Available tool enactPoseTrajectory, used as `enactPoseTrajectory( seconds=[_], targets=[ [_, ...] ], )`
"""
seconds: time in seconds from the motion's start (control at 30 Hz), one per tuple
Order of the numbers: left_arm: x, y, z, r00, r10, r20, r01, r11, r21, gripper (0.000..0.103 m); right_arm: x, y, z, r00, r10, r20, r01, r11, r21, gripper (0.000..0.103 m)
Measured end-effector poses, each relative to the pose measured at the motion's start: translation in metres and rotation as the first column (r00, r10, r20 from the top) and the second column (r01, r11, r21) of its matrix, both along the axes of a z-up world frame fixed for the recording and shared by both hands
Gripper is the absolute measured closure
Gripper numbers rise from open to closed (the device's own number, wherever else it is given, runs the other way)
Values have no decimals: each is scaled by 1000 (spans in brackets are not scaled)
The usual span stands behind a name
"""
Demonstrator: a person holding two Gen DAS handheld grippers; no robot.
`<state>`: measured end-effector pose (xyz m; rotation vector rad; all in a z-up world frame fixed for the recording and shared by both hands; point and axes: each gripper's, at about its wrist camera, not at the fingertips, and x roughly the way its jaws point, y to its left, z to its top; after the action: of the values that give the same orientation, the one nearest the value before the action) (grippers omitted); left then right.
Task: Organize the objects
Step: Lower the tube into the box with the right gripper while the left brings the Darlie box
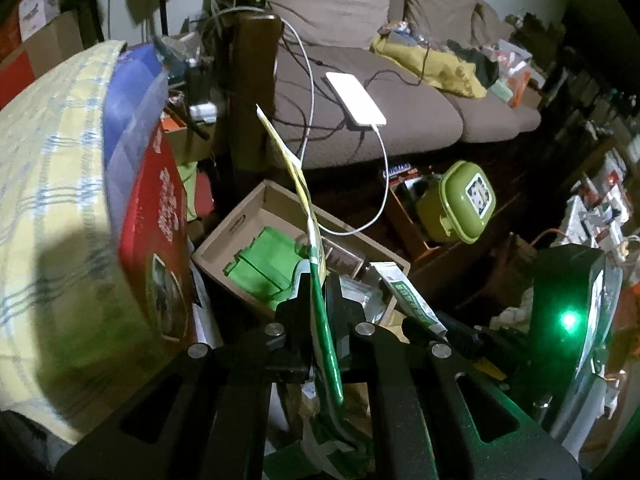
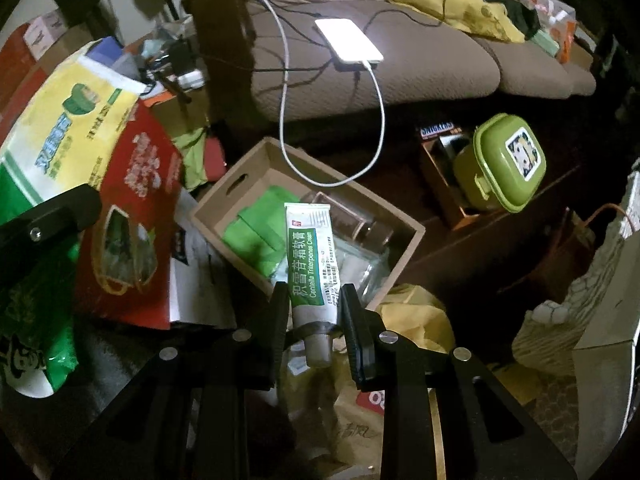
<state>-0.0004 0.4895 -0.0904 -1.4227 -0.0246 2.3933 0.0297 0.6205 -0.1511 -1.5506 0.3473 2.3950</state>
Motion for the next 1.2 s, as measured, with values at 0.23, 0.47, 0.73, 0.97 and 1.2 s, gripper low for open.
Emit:
enactPoseTrajectory(
  seconds=[0.23,0.47,0.73,0.97,1.2],
  targets=[
    [-1,11,-16,999,-43,30,45,997,-62,97,-3,13,-8,999,-39,-3,39,997,-63,78],
    [-15,8,-47,995,-25,98,32,997,-68,97,-13,19,-20,998,-64,15,66,993,-94,78],
    [-26,-1,-79,986,-8,167,19,997,-68,97,-23,20,-33,997,-69,32,73,990,-118,77],
    [-35,5,-91,984,-18,178,35,995,-89,97,-34,20,-48,996,-67,62,75,988,-133,77],
    [-53,8,-109,982,4,188,22,990,-137,97,-40,32,-61,992,-95,79,106,984,-144,77]
  ],
)
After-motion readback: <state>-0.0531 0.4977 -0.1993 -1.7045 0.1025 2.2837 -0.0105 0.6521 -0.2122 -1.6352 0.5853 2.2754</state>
